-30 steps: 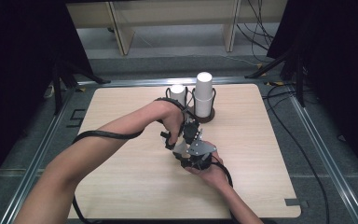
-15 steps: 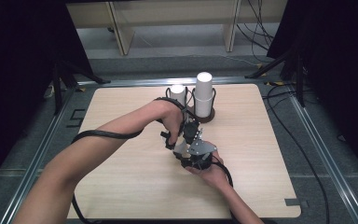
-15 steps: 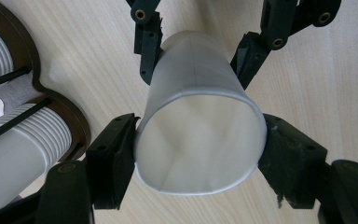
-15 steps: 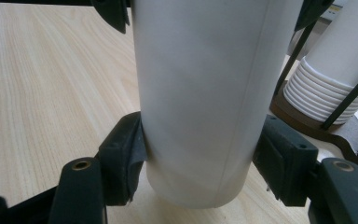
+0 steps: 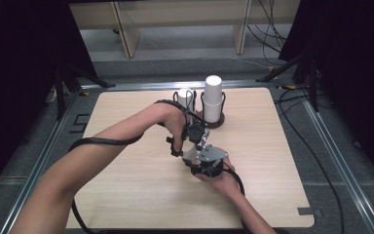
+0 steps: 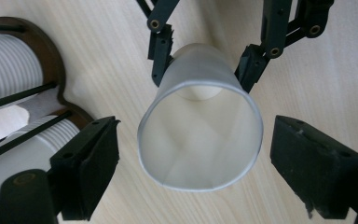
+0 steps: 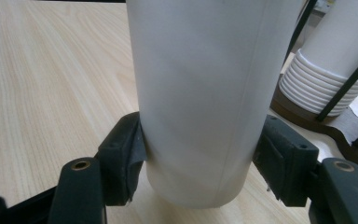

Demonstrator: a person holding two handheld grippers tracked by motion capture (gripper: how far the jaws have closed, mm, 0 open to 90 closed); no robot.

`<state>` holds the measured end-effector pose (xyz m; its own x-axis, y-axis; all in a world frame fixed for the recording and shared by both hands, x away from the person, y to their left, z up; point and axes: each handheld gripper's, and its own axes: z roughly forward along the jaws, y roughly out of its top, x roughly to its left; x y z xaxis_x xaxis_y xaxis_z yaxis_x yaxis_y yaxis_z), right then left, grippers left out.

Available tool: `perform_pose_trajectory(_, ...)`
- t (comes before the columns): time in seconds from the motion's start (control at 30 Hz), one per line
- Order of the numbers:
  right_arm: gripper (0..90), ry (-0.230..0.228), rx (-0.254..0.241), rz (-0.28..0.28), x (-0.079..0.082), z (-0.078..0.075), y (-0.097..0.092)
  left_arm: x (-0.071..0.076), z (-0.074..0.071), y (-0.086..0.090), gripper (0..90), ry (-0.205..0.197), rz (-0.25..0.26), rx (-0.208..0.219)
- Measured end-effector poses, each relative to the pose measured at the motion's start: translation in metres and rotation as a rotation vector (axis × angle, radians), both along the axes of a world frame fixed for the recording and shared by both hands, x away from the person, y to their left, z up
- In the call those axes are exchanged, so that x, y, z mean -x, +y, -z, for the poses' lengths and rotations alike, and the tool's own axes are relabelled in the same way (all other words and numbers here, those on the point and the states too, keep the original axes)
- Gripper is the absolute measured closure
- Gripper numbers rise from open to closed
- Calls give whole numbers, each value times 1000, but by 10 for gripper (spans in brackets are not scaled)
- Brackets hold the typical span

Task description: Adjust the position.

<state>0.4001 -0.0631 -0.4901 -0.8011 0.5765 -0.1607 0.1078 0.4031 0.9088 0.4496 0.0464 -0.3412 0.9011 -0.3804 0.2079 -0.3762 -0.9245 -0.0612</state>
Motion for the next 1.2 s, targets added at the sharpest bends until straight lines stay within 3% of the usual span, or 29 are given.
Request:
perform_pose_trajectory(0.4,372,15,-6,35,-1,-2,-13,-2,-9,32,142,-22,-48,173)
perform_pose_trajectory(0.6,371,16,-15,55,-1,-1,-20,-4,-7,46,141,-35,-69,226)
perform_pose_trajectory(0.7,371,18,-19,62,-1,-1,-23,-5,-4,51,140,-43,-71,219)
perform_pose_trajectory(0.8,371,12,-26,69,-1,-2,-26,-4,0,56,140,-48,-90,260)
perform_pose_trajectory(0.9,370,21,-34,81,-1,-4,-29,-3,3,61,140,-60,-105,315)
perform_pose_trajectory(1.0,370,13,-47,89,-2,-4,-32,-2,5,68,141,-75,-133,393)
perform_pose_trajectory(1.07,370,32,-61,98,-1,-4,-35,-2,8,74,141,-82,-149,450)
perform_pose_trajectory(1.2,369,34,-87,114,0,-5,-42,0,17,87,140,-87,-183,524)
